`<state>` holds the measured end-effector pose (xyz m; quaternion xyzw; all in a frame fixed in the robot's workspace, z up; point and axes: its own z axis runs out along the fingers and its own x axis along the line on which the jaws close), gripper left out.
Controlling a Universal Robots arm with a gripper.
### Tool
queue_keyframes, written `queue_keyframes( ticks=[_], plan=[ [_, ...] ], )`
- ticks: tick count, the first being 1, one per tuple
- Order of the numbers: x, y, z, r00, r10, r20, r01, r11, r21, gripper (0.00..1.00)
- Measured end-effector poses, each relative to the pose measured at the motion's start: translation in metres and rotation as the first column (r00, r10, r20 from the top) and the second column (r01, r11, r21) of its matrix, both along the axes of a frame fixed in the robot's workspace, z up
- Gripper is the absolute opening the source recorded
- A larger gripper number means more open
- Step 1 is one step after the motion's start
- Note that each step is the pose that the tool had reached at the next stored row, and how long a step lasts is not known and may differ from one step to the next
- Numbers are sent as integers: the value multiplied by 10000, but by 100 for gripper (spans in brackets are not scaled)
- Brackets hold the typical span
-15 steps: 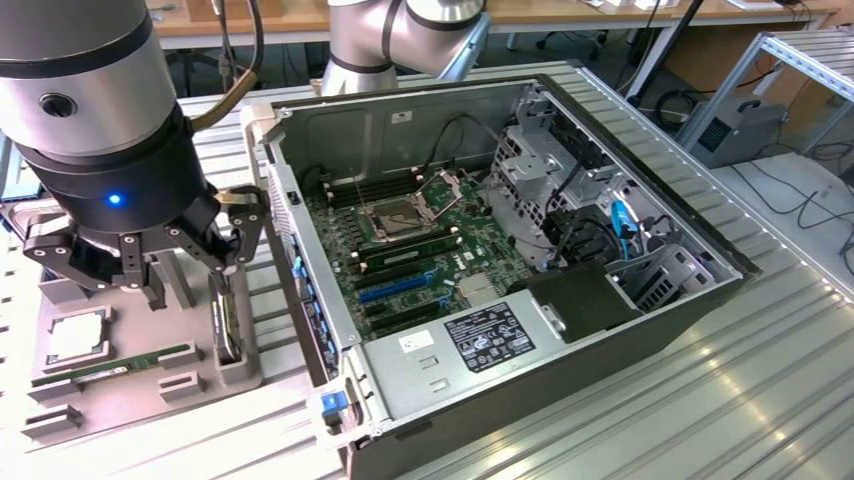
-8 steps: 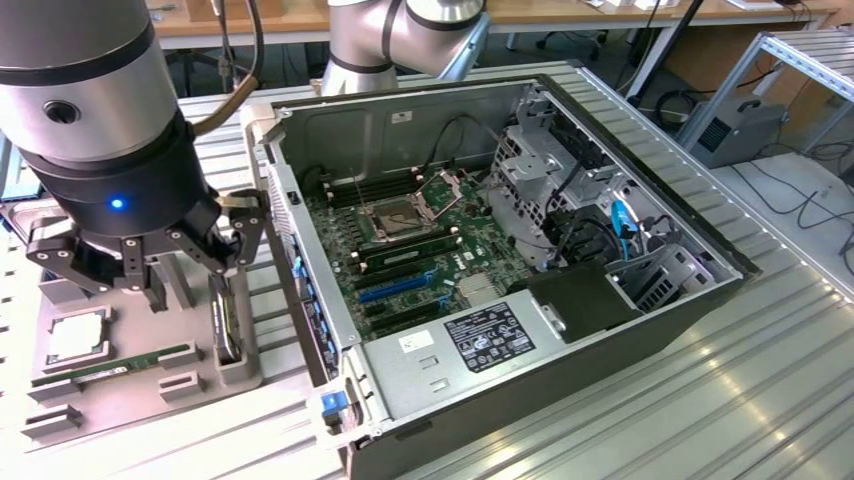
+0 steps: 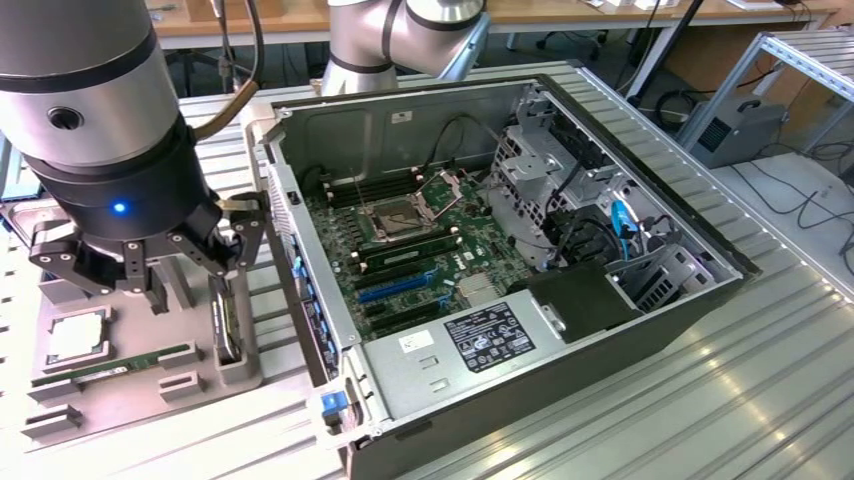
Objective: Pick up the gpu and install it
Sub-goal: 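Pick up the gpu and move the gpu toward the slot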
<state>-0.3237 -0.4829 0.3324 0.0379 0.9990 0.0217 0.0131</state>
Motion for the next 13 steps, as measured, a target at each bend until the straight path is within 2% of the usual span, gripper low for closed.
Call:
queue_keyframes(
  ticks=[13],
  plan=[
    [0, 0, -43, 10000, 0, -1, 0, 10000, -1, 54]
  ],
)
